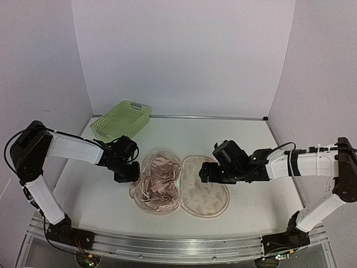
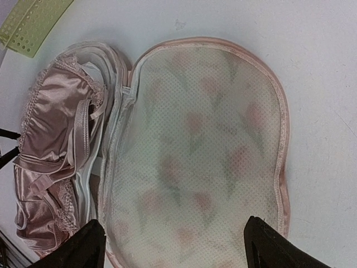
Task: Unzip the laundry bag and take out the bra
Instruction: Move the laundry bag to the center of the board.
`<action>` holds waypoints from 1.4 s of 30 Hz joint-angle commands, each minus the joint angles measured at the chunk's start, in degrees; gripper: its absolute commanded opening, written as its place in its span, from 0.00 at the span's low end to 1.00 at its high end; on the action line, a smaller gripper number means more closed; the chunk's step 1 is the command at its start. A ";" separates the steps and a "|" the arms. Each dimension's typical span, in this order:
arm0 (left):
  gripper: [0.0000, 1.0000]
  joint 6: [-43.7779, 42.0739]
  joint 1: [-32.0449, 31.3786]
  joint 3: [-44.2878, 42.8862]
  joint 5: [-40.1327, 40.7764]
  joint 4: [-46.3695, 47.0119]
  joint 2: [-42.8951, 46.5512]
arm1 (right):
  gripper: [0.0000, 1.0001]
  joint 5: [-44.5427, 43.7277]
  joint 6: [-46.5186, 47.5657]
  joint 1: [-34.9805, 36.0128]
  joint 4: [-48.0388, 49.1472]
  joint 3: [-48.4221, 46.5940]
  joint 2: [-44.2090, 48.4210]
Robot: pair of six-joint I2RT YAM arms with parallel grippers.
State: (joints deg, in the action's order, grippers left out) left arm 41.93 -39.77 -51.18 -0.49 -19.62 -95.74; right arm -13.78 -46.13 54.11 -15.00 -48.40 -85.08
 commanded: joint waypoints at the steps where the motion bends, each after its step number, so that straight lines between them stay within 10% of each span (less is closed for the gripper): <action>1: 0.00 -0.92 0.30 -3.15 -2.83 3.68 -2.60 | 0.87 -1.06 -0.32 0.19 0.65 -1.39 0.88; 42: 0.00 13.26 -14.34 -29.32 -17.42 13.44 -28.72 | 0.89 5.34 -7.17 -5.82 -4.64 13.37 19.17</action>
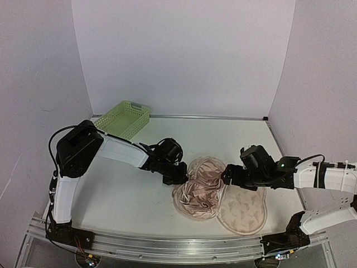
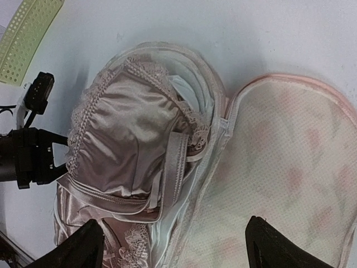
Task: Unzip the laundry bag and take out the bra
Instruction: Move the laundry bag to the center of the board.
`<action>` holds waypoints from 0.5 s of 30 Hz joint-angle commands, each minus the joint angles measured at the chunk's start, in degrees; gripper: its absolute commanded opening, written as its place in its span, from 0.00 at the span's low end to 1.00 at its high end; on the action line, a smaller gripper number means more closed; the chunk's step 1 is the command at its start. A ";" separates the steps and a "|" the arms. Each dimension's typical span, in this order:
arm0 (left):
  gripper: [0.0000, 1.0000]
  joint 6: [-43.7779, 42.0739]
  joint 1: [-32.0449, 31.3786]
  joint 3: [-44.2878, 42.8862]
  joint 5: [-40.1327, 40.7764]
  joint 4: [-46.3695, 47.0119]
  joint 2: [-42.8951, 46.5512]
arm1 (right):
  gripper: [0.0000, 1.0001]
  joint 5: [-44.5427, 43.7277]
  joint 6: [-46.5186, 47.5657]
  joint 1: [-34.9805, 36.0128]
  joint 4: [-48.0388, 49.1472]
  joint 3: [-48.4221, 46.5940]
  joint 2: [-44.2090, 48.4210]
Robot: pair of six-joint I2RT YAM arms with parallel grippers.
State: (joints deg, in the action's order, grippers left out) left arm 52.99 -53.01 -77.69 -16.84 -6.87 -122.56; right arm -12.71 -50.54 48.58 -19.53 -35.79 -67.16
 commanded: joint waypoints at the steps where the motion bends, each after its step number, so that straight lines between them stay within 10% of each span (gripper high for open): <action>1: 0.00 2.39 -1.31 -2.96 -1.04 0.76 -1.97 | 0.89 4.89 -3.25 -0.32 0.11 1.07 1.24; 15: 0.13 -2.20 -0.88 -1.03 5.99 -4.07 7.10 | 0.86 9.84 -7.00 -0.33 4.99 0.28 0.03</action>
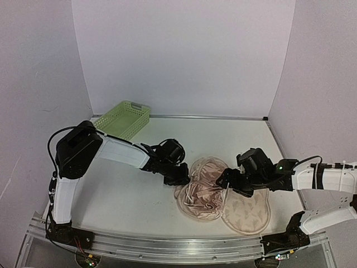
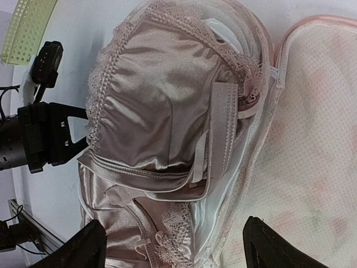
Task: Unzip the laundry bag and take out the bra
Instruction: Move the laundry bag to the center of the board, then move the bin to the center of the board.
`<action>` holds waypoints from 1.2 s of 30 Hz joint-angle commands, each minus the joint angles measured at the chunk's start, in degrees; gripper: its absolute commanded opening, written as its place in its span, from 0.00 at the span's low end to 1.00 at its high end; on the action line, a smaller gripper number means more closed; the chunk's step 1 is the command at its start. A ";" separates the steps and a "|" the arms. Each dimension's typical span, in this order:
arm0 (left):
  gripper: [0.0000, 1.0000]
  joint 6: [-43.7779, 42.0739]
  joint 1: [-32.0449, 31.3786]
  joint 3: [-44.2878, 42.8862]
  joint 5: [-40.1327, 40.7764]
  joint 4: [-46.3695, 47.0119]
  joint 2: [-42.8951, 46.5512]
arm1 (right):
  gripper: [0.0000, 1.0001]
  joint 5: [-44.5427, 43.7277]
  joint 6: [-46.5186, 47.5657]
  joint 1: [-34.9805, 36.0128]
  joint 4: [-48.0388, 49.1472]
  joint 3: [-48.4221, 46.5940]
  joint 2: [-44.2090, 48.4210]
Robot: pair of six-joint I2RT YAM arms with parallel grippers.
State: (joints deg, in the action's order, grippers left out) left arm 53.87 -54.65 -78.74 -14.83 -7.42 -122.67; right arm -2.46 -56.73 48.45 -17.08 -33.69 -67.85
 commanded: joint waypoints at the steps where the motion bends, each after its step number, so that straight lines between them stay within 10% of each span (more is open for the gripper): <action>1: 0.15 -3.87 1.18 -0.07 4.84 -4.79 8.29 | 0.86 -1.01 -0.65 -0.21 2.45 -2.12 1.05; 17: 0.54 -13.30 15.42 -0.18 14.27 -17.30 25.28 | 0.87 -8.90 3.78 -0.20 -1.72 -7.89 1.39; 36: 0.72 -31.26 35.47 -13.48 25.96 -26.01 22.68 | 0.90 -9.97 6.78 -0.21 -2.12 -8.93 0.66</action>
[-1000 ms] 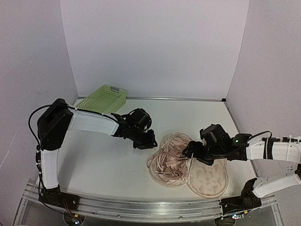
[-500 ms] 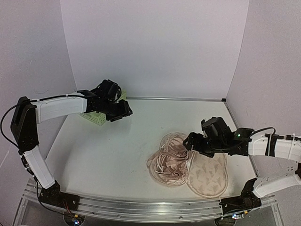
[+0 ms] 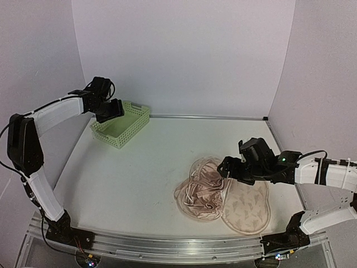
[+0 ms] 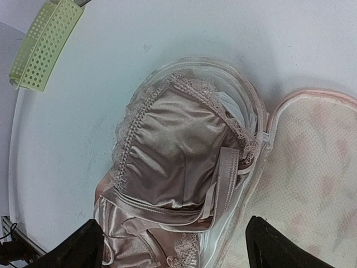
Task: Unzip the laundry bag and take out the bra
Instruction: Move the bin to the center of the board.
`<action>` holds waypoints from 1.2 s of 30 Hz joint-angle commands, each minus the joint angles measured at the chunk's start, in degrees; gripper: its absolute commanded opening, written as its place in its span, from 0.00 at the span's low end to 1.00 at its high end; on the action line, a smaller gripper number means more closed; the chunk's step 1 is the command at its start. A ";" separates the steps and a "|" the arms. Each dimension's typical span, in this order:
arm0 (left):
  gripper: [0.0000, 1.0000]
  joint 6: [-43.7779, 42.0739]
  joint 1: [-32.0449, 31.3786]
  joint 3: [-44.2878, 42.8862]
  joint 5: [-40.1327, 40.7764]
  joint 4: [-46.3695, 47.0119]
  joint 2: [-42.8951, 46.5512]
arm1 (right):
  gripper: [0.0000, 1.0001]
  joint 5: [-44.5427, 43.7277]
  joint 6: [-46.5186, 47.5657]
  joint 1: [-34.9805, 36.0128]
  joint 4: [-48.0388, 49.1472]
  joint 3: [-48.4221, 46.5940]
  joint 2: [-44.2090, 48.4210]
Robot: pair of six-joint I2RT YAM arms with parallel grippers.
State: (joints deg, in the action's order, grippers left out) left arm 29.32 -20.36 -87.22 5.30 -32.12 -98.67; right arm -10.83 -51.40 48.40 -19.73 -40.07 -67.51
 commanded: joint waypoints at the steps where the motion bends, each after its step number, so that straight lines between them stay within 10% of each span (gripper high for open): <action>1: 0.73 -7.51 1.71 -5.82 6.98 -1.43 -1.87 | 0.90 -1.69 1.59 -0.18 0.49 -2.49 0.40; 36: 0.83 -29.22 15.45 -35.33 13.42 -2.92 -35.39 | 0.91 -0.11 4.06 -0.27 1.71 -3.13 -1.85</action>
State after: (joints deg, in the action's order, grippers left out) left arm 2.39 -6.02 -117.86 20.53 -34.63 -132.31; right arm -11.11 -48.36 48.40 -19.70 -40.12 -68.71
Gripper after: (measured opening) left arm 0.826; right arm 0.910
